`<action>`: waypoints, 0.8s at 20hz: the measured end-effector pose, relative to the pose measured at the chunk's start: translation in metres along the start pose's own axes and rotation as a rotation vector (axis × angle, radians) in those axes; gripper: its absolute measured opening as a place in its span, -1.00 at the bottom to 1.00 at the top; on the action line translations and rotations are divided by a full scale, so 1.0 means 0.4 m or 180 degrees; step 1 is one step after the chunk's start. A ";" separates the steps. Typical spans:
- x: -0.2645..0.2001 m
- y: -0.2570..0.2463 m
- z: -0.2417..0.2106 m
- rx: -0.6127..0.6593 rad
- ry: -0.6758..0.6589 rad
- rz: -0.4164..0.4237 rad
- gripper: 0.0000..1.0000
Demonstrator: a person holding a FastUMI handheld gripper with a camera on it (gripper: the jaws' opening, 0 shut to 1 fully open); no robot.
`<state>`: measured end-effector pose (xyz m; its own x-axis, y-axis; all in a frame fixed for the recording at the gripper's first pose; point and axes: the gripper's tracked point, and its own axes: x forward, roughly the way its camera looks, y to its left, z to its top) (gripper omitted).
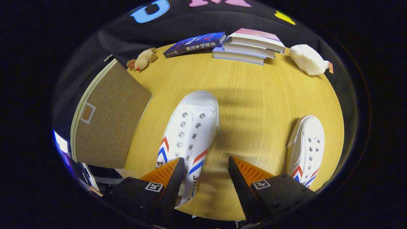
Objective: Open the storage box then place both shoes into the box .Put the left shoe in first, then the right shoe, with the right side of both shoes facing outward in a uniform manner.
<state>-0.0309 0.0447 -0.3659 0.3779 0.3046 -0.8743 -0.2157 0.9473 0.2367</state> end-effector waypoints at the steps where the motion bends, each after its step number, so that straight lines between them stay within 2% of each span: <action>1: 0.006 0.004 0.000 0.0024 0.0002 0.0059 0.71; 3: 0.014 0.026 -0.006 0.0115 0.0053 0.0233 0.54; 6: 0.016 0.043 -0.007 0.0267 0.0109 0.0367 -0.03; 10: 0.018 0.045 -0.008 0.0510 0.0187 0.0438 -0.52; 11: 0.017 0.042 -0.006 0.0597 0.0182 0.0446 -0.54; 12: 0.015 0.042 -0.006 0.0656 0.0183 0.0459 -0.75; 16: 0.002 0.047 0.002 0.0734 0.0117 0.0430 -0.83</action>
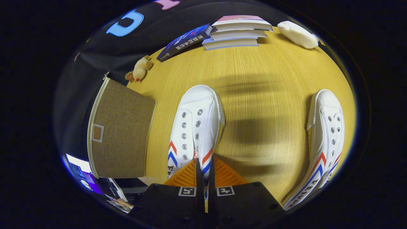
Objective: Open the storage box then place both shoes into the box .Put the left shoe in first, then the right shoe, with the right side of both shoes facing outward in a uniform manner.
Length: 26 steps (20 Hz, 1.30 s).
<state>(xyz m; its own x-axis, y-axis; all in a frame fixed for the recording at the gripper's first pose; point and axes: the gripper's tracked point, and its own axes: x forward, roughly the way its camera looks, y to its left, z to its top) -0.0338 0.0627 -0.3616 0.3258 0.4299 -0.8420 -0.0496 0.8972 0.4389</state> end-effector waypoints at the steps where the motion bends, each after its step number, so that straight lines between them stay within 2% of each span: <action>1: -0.010 0.004 0.000 0.0031 -0.0019 -0.0017 -0.83; 5: -0.087 0.044 0.026 0.0329 -0.0213 -0.0035 -0.84; 9: -0.221 0.122 0.078 0.0459 -0.0498 -0.0073 -0.83; 16: -0.382 0.379 0.157 0.0568 -0.0921 0.0062 -0.84; 19: -0.394 0.523 0.165 0.0641 -0.1069 0.0256 -0.84; 23: -0.339 0.692 0.169 0.0829 -0.1033 0.0604 -0.84; 26: -0.266 0.762 0.156 0.0686 -0.0945 0.0597 -0.84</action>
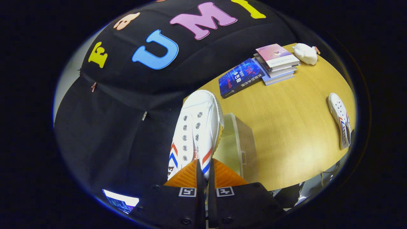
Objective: Open the storage box then place both shoes into the box .Put the left shoe in first, then the right shoe, with the right side of both shoes facing outward in a uniform manner.
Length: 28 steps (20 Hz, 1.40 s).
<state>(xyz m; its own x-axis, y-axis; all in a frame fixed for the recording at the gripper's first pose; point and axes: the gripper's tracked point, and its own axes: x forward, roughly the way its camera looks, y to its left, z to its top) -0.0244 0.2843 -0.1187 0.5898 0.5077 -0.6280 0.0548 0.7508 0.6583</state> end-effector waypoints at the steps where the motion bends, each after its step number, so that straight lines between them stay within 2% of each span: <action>1: 0.028 0.007 -0.022 -0.0072 0.0051 -0.0022 -0.84; 4: 0.105 0.006 -0.088 -0.0210 0.0221 -0.0161 -0.84; 9: 0.228 -0.059 -0.152 -0.0247 0.0465 -0.0618 -0.84; 19: 0.378 -0.106 -0.275 -0.0577 0.0963 -0.1127 -0.84; 23: 0.410 -0.127 -0.312 -0.0705 0.1082 -0.1204 -0.84; 25: 0.422 -0.127 -0.321 -0.0749 0.1118 -0.1146 -0.79; 26: 0.422 -0.121 -0.320 -0.0763 0.1118 -0.1122 -0.63; 28: 0.402 -0.109 -0.292 -0.0778 0.1027 -0.1060 -0.44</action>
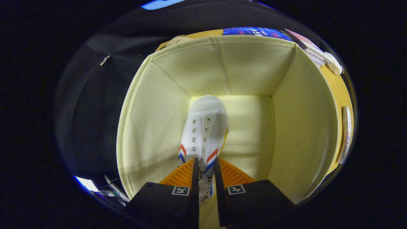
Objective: Open the storage box then place both shoes into the box .Put the left shoe in first, then the right shoe, with the right side of both shoes facing outward in a uniform manner.
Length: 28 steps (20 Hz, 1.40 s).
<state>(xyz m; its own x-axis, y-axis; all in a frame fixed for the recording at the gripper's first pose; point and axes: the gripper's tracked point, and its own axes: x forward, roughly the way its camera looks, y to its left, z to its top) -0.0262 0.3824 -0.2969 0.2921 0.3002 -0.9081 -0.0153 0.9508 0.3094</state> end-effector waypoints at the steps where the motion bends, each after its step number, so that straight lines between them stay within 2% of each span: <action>1: -0.021 0.002 0.017 0.0015 -0.0099 0.0070 -0.22; 3: -0.084 -0.005 0.046 0.0065 -0.0260 0.0188 0.20; 4: -0.120 -0.002 0.056 0.0096 -0.0332 0.0287 0.73; 6: -0.204 -0.020 0.074 0.0131 -0.0492 0.0409 0.77; 8: -0.288 -0.052 0.085 0.0064 -0.0641 0.0480 0.98; 12: -0.439 -0.180 0.104 -0.0114 -0.0916 0.0508 0.98; 15: -0.530 -0.331 0.123 -0.0165 -0.1129 0.0360 0.98; 17: -0.566 -0.461 0.134 -0.0257 -0.1276 0.0132 0.97; 21: -0.592 -0.713 0.118 -0.0366 -0.1350 -0.0287 0.98; 28: -0.544 -1.056 0.082 -0.0234 -0.1171 -0.0652 0.98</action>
<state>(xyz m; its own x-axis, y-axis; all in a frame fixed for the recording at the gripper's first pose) -0.0521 -0.0871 -0.2208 0.6178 0.0698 -0.7832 0.0143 0.9949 0.0999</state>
